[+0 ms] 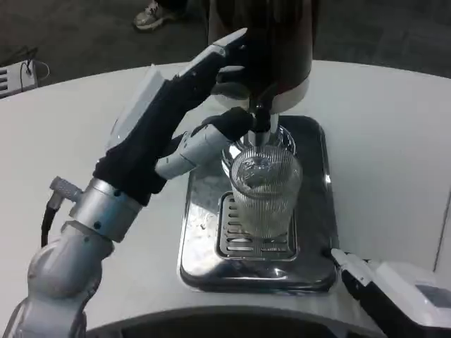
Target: Grasp the cup under the faucet to collect the drink, then remove the cup.
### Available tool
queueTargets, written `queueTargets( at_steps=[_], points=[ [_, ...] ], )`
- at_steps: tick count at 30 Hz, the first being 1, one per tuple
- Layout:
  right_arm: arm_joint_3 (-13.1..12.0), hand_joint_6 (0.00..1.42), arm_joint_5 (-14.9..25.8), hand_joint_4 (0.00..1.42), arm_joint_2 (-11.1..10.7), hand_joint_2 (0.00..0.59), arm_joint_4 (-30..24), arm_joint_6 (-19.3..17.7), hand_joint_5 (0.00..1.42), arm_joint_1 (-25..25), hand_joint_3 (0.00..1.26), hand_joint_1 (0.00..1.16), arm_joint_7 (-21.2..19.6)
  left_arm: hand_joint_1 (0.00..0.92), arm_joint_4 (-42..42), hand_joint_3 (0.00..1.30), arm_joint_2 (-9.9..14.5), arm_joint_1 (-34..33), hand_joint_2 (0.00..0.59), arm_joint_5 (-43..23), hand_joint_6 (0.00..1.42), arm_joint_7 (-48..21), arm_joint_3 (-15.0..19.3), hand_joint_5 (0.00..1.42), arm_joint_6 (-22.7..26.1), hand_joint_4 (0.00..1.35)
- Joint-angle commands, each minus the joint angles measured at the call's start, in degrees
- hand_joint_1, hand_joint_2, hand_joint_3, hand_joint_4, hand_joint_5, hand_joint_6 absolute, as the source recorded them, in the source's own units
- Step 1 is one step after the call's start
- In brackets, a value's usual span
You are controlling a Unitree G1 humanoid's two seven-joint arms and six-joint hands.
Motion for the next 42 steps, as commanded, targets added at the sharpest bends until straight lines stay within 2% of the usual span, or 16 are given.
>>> queueTargets(
  at_steps=[1, 12, 20, 37, 41, 42],
  points=[
    [-0.5, 0.0, 0.1, 0.0, 0.1, 0.478, -1.4, 0.1, 0.0, 0.5, 0.0, 0.52, -0.5, 0.0, 2.0, 0.2, -0.4, -1.9, 0.06, 0.3, 0.38, -2.5, -1.0, 0.31, 1.5, 0.18],
    [-1.2, 0.0, 1.2, 0.0, 0.0, 0.486, -1.6, 0.1, 0.0, 0.9, 0.0, 0.51, -0.6, 0.0, 5.3, 0.15, 0.2, -5.3, 0.054, 2.5, 0.33, -8.6, -4.2, 0.26, 5.9, 0.12],
    [-1.4, 0.0, 1.6, 0.0, 0.1, 0.488, -1.7, 0.2, 0.0, 1.1, 0.0, 0.5, -0.7, 0.0, 8.0, 0.14, 1.2, -7.1, 0.049, 6.5, 0.31, -9.2, -6.2, 0.25, 3.6, 0.11],
    [-1.9, 0.0, 4.0, 0.0, 1.1, 0.488, -2.0, 2.6, 0.0, 1.1, 0.0, 0.5, -1.2, 0.0, 9.4, 0.11, 6.2, -8.8, 0.04, 14.4, 0.26, -10.9, -11.7, 0.19, -0.9, 0.07],
    [-3.0, 0.0, 7.3, 0.0, 2.1, 0.482, -2.2, 3.9, 0.0, 1.2, 0.0, 0.5, -2.6, 0.0, 9.6, 0.11, 6.8, -9.2, 0.04, 14.8, 0.26, -11.1, -12.3, 0.19, -0.9, 0.07],
    [-3.5, 0.0, 8.7, 0.0, 2.4, 0.453, -2.2, 4.3, 0.0, 1.3, 0.0, 0.51, -3.2, 0.0, 9.6, 0.11, 6.9, -9.2, 0.04, 14.7, 0.26, -11.1, -12.4, 0.18, -0.9, 0.07]
  ],
)
